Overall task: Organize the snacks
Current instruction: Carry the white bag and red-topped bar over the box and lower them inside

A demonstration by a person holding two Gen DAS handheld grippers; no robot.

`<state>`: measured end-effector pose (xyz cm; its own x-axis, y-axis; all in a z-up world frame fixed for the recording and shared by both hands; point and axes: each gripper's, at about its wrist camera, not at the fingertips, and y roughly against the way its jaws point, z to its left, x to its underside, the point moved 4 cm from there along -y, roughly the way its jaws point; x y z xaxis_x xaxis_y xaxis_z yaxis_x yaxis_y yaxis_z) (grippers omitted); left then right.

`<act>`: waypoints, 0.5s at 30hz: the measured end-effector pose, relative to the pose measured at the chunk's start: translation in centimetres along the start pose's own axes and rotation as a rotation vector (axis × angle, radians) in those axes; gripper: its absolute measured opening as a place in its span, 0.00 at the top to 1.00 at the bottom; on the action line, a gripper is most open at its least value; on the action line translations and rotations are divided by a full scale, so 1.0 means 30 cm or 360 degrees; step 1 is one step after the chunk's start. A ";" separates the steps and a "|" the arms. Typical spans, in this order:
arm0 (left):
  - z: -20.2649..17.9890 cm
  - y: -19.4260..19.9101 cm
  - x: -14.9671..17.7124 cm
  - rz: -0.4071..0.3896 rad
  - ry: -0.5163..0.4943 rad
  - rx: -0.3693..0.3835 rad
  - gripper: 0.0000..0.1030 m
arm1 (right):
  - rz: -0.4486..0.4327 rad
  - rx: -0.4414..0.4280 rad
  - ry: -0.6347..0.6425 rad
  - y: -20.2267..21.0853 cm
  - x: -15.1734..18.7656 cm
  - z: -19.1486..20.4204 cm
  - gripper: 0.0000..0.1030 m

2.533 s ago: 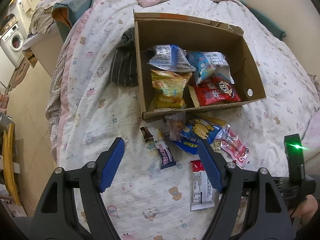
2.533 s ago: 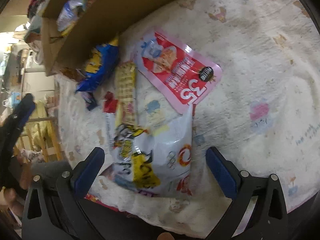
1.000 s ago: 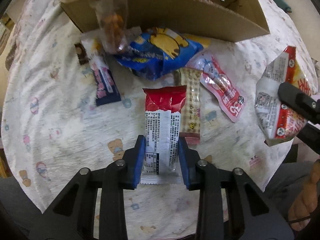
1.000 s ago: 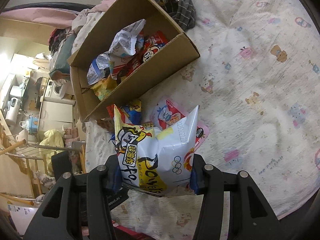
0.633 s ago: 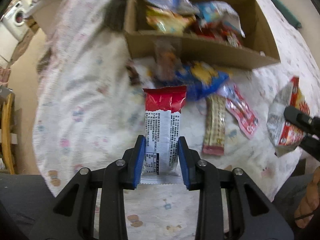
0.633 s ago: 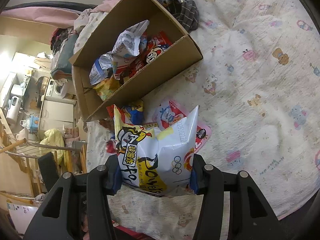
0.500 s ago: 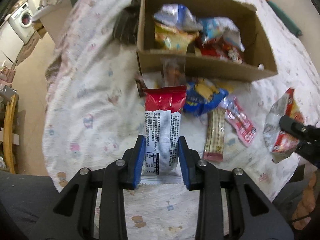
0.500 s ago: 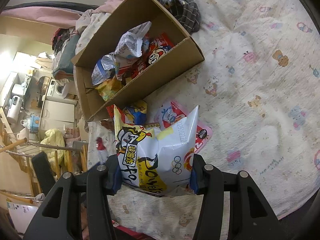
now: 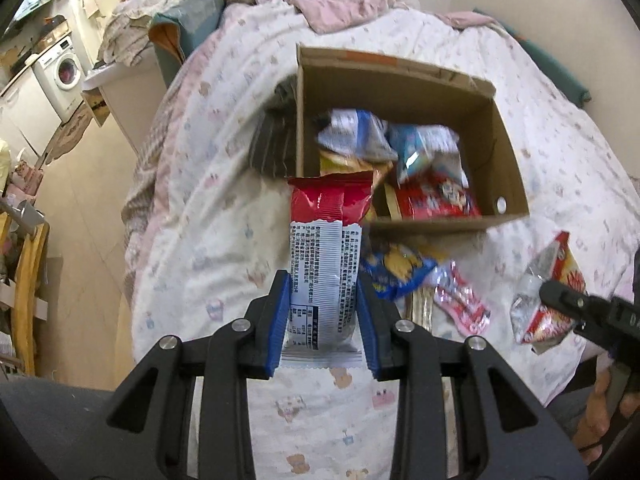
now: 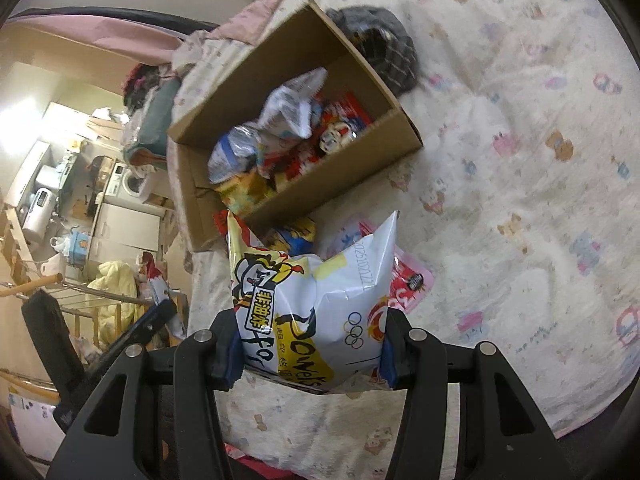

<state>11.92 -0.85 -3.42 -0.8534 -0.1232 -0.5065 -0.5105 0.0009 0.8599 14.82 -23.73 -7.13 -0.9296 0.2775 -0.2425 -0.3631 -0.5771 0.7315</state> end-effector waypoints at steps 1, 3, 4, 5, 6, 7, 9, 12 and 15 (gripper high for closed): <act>0.006 0.004 -0.017 -0.0010 0.0008 -0.0001 0.72 | -0.0012 -0.0008 0.0010 0.007 -0.005 0.007 0.48; 0.017 0.008 -0.050 -0.0028 0.0018 -0.0004 0.72 | -0.0037 -0.0033 0.0029 0.023 -0.020 0.023 0.48; 0.021 0.009 -0.066 -0.0037 0.0018 -0.0007 0.72 | -0.0051 -0.0038 0.0041 0.031 -0.029 0.032 0.48; 0.023 0.008 -0.075 -0.0044 0.0018 -0.0012 0.72 | -0.0059 -0.0039 0.0047 0.036 -0.035 0.035 0.48; 0.025 0.007 -0.087 -0.0051 0.0018 -0.0015 0.72 | -0.0074 -0.0043 0.0056 0.044 -0.046 0.042 0.48; 0.027 0.005 -0.105 -0.0057 0.0016 -0.0016 0.72 | -0.0086 -0.0048 0.0058 0.051 -0.058 0.048 0.48; 0.024 0.003 -0.126 -0.0064 0.0014 -0.0019 0.72 | -0.0105 -0.0067 0.0054 0.064 -0.085 0.059 0.48; 0.019 -0.002 -0.165 -0.0072 0.0017 -0.0010 0.72 | -0.0141 -0.0089 0.0054 0.077 -0.126 0.080 0.48; 0.009 -0.001 -0.208 -0.0098 0.0012 -0.0003 0.72 | -0.0174 -0.0110 0.0061 0.084 -0.177 0.112 0.48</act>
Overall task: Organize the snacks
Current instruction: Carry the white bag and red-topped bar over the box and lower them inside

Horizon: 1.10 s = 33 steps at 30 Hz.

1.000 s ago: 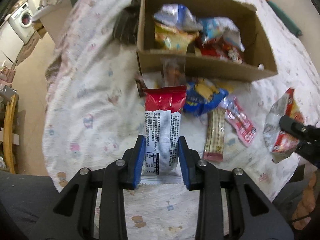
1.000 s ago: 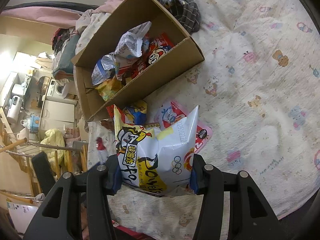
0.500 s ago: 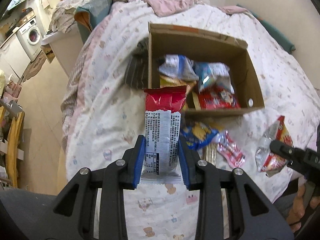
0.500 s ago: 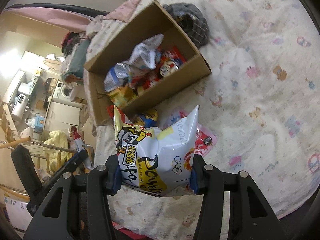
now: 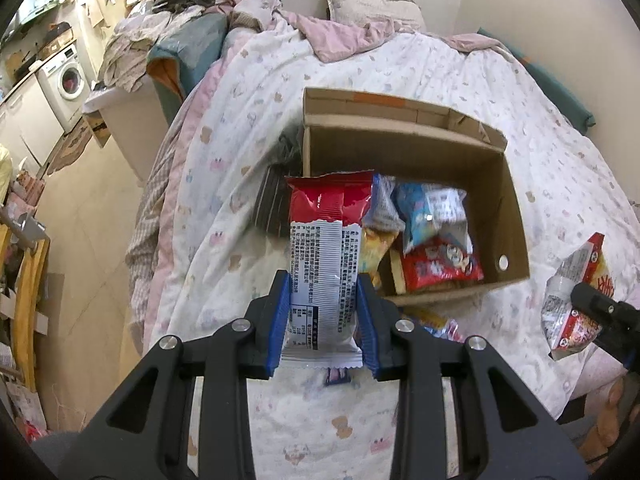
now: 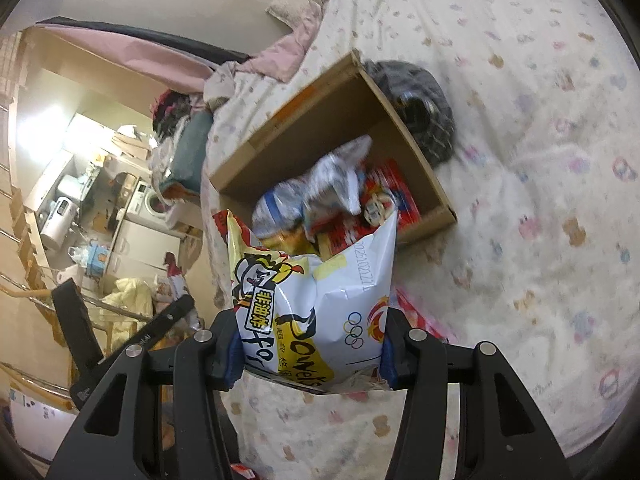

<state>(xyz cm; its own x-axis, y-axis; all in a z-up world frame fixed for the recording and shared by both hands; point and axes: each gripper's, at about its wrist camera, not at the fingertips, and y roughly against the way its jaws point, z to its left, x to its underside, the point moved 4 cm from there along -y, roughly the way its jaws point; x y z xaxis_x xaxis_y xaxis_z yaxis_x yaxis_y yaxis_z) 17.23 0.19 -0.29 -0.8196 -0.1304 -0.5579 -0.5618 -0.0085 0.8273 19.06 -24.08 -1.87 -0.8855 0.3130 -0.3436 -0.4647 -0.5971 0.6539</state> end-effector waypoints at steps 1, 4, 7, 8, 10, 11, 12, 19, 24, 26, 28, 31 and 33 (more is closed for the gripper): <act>-0.005 -0.001 -0.018 -0.0011 -0.0005 0.0005 0.72 | -0.0008 -0.0003 0.0006 -0.001 -0.016 0.009 0.48; -0.021 -0.008 -0.055 -0.0031 -0.0034 0.0010 0.72 | -0.0030 -0.0008 0.0027 -0.008 -0.062 0.035 0.48; -0.038 -0.023 -0.088 -0.0045 -0.0072 0.0004 0.72 | -0.0051 -0.0004 0.0056 -0.017 -0.111 0.056 0.48; -0.042 -0.030 -0.096 -0.0045 -0.0080 0.0005 0.72 | -0.0059 -0.0004 0.0066 -0.020 -0.126 0.061 0.48; -0.054 -0.047 -0.120 -0.0049 -0.0106 0.0003 0.72 | -0.0069 0.0007 0.0084 -0.030 -0.158 0.068 0.48; -0.059 -0.053 -0.130 -0.0052 -0.0114 0.0002 0.72 | -0.0074 0.0005 0.0089 -0.037 -0.177 0.070 0.48; -0.064 -0.061 -0.142 -0.0058 -0.0122 -0.0001 0.72 | -0.0078 0.0008 0.0094 -0.046 -0.198 0.071 0.48; -0.088 -0.177 -0.190 0.0017 -0.0101 0.0041 0.72 | -0.0122 0.0059 0.0154 -0.108 -0.310 0.060 0.48; -0.119 -0.244 -0.186 0.0047 -0.0136 0.0062 0.72 | -0.0079 0.0116 0.0180 -0.201 -0.354 0.023 0.48; -0.135 -0.266 -0.179 0.0064 -0.0153 0.0080 0.72 | -0.0061 0.0124 0.0185 -0.233 -0.361 0.018 0.48; -0.151 -0.278 -0.172 0.0067 -0.0183 0.0091 0.72 | -0.0046 0.0120 0.0186 -0.258 -0.360 0.017 0.48; -0.177 -0.293 -0.159 0.0063 -0.0247 0.0096 0.72 | 0.0012 0.0126 0.0187 -0.306 -0.351 0.013 0.48; -0.188 -0.306 -0.153 0.0074 -0.0270 0.0107 0.72 | 0.0081 0.0153 0.0223 -0.342 -0.332 0.014 0.48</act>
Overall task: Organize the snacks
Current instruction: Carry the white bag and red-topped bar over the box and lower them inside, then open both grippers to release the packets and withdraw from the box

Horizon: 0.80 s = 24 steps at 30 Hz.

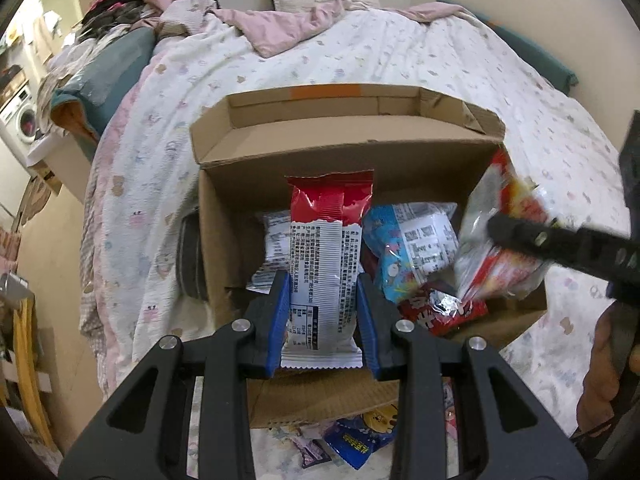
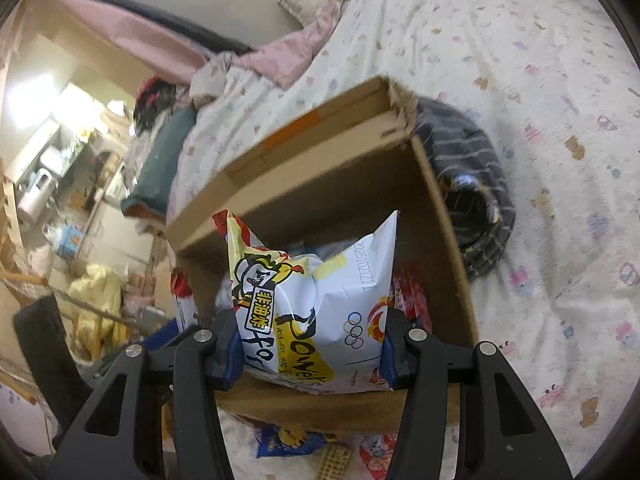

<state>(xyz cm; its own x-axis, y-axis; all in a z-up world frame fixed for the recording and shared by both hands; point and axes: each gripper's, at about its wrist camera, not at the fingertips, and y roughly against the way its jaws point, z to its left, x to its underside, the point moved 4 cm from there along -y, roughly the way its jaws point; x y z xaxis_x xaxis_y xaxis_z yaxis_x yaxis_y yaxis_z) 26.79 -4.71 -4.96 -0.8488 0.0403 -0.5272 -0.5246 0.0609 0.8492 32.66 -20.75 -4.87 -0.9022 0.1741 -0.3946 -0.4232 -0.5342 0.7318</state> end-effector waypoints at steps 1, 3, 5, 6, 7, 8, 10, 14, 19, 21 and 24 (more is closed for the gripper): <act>0.003 -0.008 0.002 0.0015 0.0001 0.0010 0.72 | 0.0042 0.0018 0.0014 -0.018 0.009 0.001 0.48; 0.011 -0.017 0.004 0.0037 0.0022 0.0023 0.72 | 0.0137 -0.0018 -0.0008 -0.055 0.033 -0.007 0.48; 0.017 -0.026 0.004 0.0045 0.0033 0.0021 0.72 | 0.0232 0.0019 -0.0016 -0.089 0.057 -0.019 0.48; 0.018 -0.030 0.006 0.0049 0.0032 0.0019 0.72 | 0.0252 0.0051 -0.0003 -0.097 0.062 -0.023 0.48; 0.015 -0.036 0.008 0.0058 0.0033 0.0021 0.72 | 0.0261 0.0076 0.0013 -0.102 0.065 -0.026 0.48; 0.011 -0.040 0.011 0.0065 0.0033 0.0026 0.72 | 0.0264 0.0122 0.0041 -0.104 0.066 -0.026 0.48; -0.001 -0.045 0.014 0.0071 0.0022 0.0029 0.72 | 0.0252 0.0209 0.0099 -0.103 0.068 -0.022 0.48; -0.031 -0.052 0.024 0.0081 -0.0011 0.0037 0.72 | 0.0266 0.0352 0.0189 -0.101 0.075 -0.016 0.48; -0.043 -0.061 0.040 0.0094 -0.0034 0.0029 0.72 | 0.0278 0.0314 0.0167 -0.095 0.080 -0.029 0.46; -0.044 -0.069 0.046 0.0105 -0.0034 0.0032 0.72 | 0.0260 0.0279 0.0137 -0.082 0.065 -0.031 0.46; -0.056 -0.066 0.050 0.0094 -0.0062 0.0034 0.72 | 0.0248 0.0209 0.0096 -0.064 0.056 -0.036 0.46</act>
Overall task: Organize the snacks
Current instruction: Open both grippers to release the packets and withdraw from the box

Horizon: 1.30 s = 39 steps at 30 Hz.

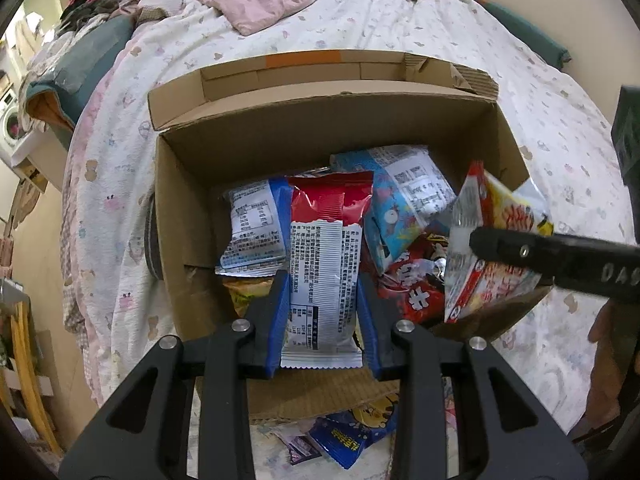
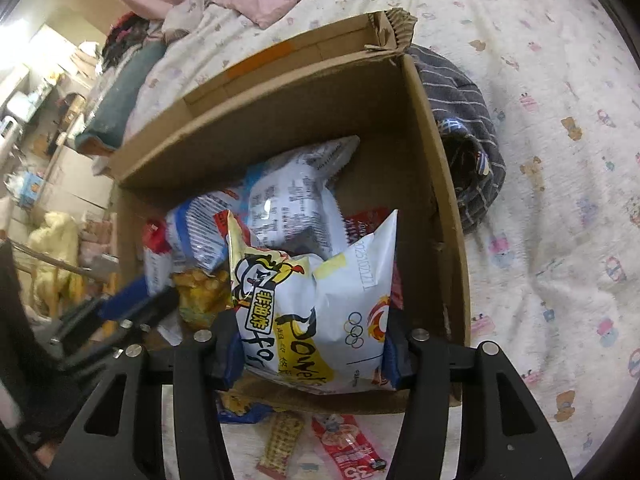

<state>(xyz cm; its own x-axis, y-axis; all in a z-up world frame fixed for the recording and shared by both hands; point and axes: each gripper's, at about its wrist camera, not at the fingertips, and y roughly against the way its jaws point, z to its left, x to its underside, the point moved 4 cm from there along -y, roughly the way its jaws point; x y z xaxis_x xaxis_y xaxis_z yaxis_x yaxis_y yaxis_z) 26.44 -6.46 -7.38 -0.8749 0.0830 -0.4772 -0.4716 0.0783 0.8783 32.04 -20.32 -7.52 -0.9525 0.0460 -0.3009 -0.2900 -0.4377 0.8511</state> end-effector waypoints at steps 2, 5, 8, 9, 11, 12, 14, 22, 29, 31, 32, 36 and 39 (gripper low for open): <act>-0.014 0.008 -0.001 -0.0023 -0.0031 -0.0001 0.72 | -0.0029 -0.0041 -0.0015 0.017 -0.003 -0.002 0.46; -0.029 0.014 -0.001 -0.0037 -0.0053 0.0018 0.72 | -0.0067 -0.0080 -0.0017 0.039 -0.002 -0.002 0.44; -0.035 0.014 -0.003 -0.0033 -0.0059 0.0035 0.72 | -0.0108 -0.0092 -0.0013 0.060 -0.005 0.004 0.32; -0.037 0.014 -0.004 -0.0029 -0.0060 0.0052 0.72 | -0.0124 -0.0115 -0.0020 0.069 -0.006 0.003 0.30; -0.044 0.012 -0.003 -0.0009 -0.0069 0.0087 0.61 | -0.0148 -0.0137 -0.0023 0.074 -0.012 0.009 0.17; -0.047 0.012 -0.002 -0.0001 -0.0073 0.0079 0.56 | -0.0174 -0.0134 -0.0021 0.082 -0.014 0.010 0.08; -0.051 0.018 -0.003 -0.0014 -0.0079 0.0060 0.40 | -0.0220 -0.0129 -0.0014 0.087 -0.024 0.019 0.01; -0.040 0.041 -0.017 -0.0065 -0.0060 0.0057 0.38 | -0.0267 -0.0103 0.0014 0.096 -0.035 0.031 0.01; -0.024 0.047 -0.011 -0.0062 -0.0016 0.0052 0.38 | -0.0309 -0.0072 -0.0007 0.111 -0.038 0.004 0.01; -0.019 0.060 -0.005 -0.0071 -0.0008 0.0060 0.38 | -0.0328 -0.0064 -0.0024 0.129 -0.028 -0.003 0.01; -0.018 0.066 -0.002 -0.0076 -0.0007 0.0059 0.38 | -0.0344 -0.0068 -0.0040 0.142 -0.021 -0.007 0.01; -0.005 0.105 0.016 -0.0105 0.0012 0.0047 0.38 | -0.0390 -0.0042 -0.0081 0.181 0.015 -0.028 0.01; 0.012 0.141 0.030 -0.0126 0.0043 0.0057 0.38 | -0.0425 0.0001 -0.0076 0.207 0.047 -0.029 0.01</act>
<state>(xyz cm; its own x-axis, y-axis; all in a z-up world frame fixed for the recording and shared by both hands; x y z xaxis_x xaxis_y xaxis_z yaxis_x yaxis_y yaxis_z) 23.69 -5.69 -4.09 -0.8380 0.0485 -0.5435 -0.5354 0.1189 0.8362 28.96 -23.76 -3.04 -0.8457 0.2018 -0.4940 -0.5314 -0.4037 0.7448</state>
